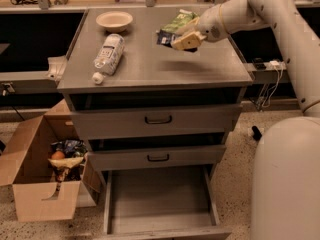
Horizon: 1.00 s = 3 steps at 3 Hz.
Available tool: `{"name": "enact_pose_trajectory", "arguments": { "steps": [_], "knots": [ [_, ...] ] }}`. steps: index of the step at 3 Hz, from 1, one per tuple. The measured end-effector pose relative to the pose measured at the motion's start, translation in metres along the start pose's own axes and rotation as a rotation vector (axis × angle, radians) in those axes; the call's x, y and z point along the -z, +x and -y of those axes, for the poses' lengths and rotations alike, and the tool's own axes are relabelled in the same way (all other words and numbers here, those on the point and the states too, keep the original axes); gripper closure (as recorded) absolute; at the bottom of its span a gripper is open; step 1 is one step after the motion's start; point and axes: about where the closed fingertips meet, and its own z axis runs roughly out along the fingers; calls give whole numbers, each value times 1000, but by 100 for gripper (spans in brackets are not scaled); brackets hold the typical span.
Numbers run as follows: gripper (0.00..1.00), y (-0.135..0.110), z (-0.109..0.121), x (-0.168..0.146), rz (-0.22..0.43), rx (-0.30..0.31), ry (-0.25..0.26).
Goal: Place rxbar blueberry into bottom drawer
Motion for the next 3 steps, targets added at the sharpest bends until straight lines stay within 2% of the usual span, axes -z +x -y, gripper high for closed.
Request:
{"name": "enact_pose_trajectory", "arguments": {
  "steps": [1, 2, 3],
  "knots": [
    [100, -61, -28, 11, 121, 206, -42],
    [100, -59, -27, 10, 118, 209, -42],
    [100, -50, -42, -3, 118, 210, -102]
  ]
}}
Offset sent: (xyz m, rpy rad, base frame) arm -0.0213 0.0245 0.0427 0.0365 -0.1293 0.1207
